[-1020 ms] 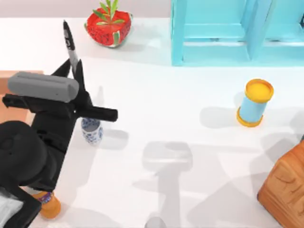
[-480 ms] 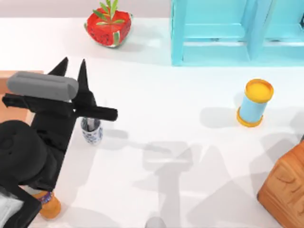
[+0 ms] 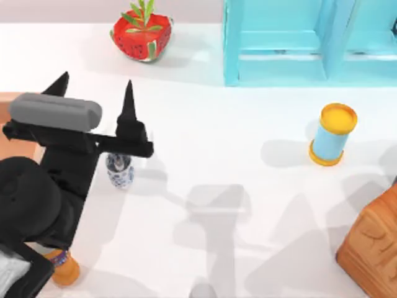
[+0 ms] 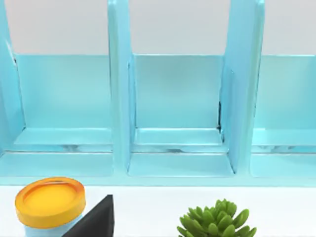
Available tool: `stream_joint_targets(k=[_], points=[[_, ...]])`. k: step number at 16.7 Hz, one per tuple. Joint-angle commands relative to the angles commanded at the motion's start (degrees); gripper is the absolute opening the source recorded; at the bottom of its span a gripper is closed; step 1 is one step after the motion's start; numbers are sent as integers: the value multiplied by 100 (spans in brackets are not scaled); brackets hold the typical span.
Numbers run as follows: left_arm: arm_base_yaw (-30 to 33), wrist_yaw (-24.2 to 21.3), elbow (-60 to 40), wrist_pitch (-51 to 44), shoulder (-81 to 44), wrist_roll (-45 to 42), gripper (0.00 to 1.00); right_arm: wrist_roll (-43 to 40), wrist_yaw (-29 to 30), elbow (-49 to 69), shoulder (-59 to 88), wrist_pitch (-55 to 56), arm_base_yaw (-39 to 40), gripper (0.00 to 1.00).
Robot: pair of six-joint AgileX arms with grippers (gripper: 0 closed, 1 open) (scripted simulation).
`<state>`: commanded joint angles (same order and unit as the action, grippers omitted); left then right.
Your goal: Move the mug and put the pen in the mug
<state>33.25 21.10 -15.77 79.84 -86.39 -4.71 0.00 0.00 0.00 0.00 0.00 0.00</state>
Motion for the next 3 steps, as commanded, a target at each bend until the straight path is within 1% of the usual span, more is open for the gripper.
stream_joint_targets(k=[3], points=[[0,0,0,0,0,0,100,0,0,0,0,0,0,100]])
